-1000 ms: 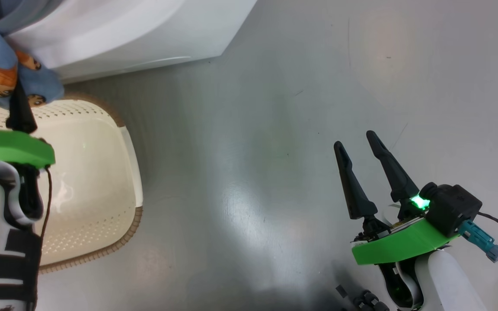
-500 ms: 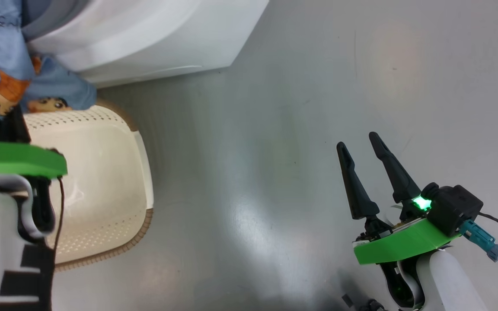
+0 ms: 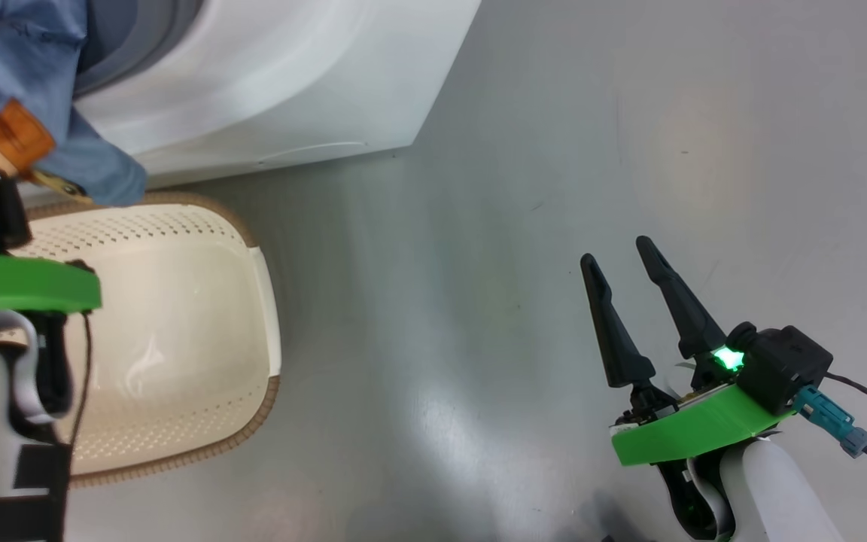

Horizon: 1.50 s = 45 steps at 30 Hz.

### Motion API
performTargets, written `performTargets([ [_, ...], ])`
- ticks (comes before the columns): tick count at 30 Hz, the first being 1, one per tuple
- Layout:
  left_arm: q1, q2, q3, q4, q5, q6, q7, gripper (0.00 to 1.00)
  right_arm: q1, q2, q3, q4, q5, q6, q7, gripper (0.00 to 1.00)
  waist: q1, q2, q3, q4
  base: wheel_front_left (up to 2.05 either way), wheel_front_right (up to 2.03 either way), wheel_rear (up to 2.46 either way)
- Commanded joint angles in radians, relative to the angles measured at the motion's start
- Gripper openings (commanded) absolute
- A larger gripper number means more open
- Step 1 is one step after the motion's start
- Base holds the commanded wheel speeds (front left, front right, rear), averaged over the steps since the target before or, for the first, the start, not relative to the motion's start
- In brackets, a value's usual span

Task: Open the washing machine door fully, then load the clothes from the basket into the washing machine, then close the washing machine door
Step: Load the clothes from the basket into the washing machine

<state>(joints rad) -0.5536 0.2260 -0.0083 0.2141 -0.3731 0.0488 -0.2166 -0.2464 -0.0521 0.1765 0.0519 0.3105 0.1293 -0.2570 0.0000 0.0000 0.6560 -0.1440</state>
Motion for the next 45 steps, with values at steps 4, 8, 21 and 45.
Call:
performTargets([
  [4, -0.027, 0.075, 0.028, -0.087, 0.030, 0.021, 0.048, 0.00, 0.037, 0.002, 0.029, -0.015, 0.015, 0.001, -0.005, 1.00, 0.0000, 0.0000, -0.018, -0.015, 0.00, 0.00, 0.00],
  [8, -0.068, 0.104, 0.025, -0.124, 0.050, 0.035, 0.090, 0.00, 0.040, 0.002, 0.033, -0.014, 0.020, 0.001, -0.005, 1.00, 0.0000, 0.0000, -0.026, -0.026, 0.00, 0.00, 0.00],
  [21, -0.321, 0.182, 0.002, 0.012, 0.077, 0.031, 0.203, 0.00, 0.034, 0.002, 0.044, -0.021, 0.030, 0.001, -0.005, 1.00, 0.0000, 0.0000, -0.003, -0.059, 0.00, 0.00, 0.00],
  [45, -0.724, 0.229, -0.074, 0.407, 0.091, -0.058, 0.198, 0.00, 0.024, 0.002, 0.041, -0.038, 0.017, 0.001, -0.005, 1.00, 0.0000, 0.0000, 0.136, -0.062, 0.00, 0.00, 0.00],
])
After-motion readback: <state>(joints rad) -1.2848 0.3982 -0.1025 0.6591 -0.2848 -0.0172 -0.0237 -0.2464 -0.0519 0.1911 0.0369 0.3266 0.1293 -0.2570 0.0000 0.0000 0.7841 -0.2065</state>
